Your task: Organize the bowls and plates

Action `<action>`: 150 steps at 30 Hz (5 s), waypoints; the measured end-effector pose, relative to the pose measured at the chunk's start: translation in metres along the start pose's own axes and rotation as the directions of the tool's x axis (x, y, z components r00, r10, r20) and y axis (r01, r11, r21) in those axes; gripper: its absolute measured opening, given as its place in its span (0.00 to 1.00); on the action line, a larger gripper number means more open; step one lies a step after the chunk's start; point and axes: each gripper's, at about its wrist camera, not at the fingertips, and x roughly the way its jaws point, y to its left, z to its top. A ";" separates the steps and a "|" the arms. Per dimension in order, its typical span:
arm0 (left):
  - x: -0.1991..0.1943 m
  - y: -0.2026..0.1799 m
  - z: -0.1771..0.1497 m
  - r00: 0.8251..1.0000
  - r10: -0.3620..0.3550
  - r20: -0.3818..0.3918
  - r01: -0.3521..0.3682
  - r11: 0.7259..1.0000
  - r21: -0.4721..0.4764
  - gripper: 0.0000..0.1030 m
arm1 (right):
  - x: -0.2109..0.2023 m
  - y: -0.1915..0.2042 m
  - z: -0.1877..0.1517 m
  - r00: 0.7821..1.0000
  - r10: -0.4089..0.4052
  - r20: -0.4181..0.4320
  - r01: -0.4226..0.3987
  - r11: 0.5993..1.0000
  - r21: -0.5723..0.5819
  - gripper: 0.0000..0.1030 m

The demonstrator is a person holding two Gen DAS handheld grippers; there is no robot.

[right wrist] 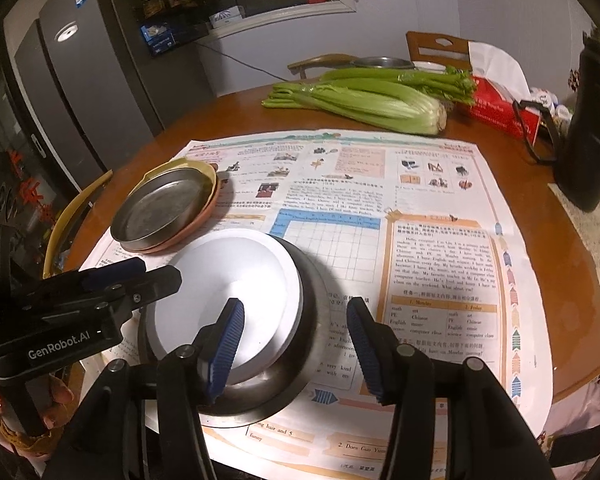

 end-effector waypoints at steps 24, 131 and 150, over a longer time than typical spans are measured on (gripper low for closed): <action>0.014 0.004 -0.005 1.000 0.017 -0.019 -0.017 1.000 -0.018 0.58 | 0.021 -0.003 -0.008 0.997 0.045 -0.068 -0.044 0.999 0.009 0.57; 0.011 0.142 0.068 0.992 0.076 0.100 -0.059 0.985 -0.161 0.58 | 0.120 0.148 0.092 0.982 0.142 -0.122 -0.168 0.956 -0.240 0.61; -0.056 0.133 0.045 0.942 0.224 0.249 -0.169 0.959 -0.227 0.62 | 0.061 0.131 0.094 0.995 0.059 0.082 -0.037 0.968 -0.250 0.60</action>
